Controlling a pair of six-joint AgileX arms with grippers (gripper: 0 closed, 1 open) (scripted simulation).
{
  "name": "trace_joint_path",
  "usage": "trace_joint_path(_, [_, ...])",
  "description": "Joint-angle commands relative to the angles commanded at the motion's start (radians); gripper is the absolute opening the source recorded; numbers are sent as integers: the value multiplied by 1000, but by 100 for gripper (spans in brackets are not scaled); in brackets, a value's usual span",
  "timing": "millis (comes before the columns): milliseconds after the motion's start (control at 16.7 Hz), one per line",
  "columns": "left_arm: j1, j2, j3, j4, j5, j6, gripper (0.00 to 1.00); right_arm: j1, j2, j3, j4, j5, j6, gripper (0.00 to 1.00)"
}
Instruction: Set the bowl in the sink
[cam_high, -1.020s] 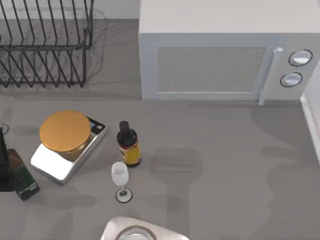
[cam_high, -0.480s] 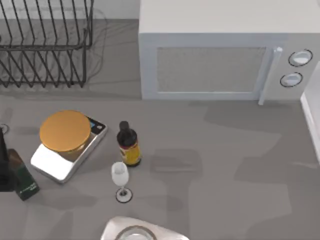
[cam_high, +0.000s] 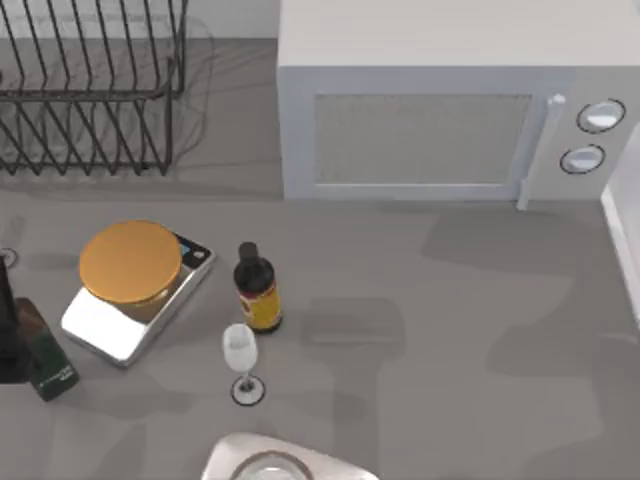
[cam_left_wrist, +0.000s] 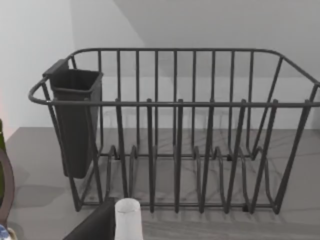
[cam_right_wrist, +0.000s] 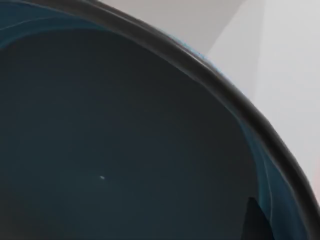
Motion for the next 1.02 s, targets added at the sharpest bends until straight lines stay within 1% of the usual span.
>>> trace_joint_path(180, [0,0,0,0,0,0,100,2,12,2,12,1,2,0])
trace_joint_path(360, [0,0,0,0,0,0,100,-5,108,-5,112,3,2,0])
trace_joint_path(480, [0,0,0,0,0,0,100,-11,216,-16,232,5,1,0])
trace_joint_path(780, [0,0,0,0,0,0,100,-13,527,-65,618,8,-2,0])
trace_joint_path(900, [0,0,0,0,0,0,100,-8,627,-85,729,9,-3,0])
trace_joint_path(1020, [0,0,0,0,0,0,100,-4,695,-100,799,9,-4,0])
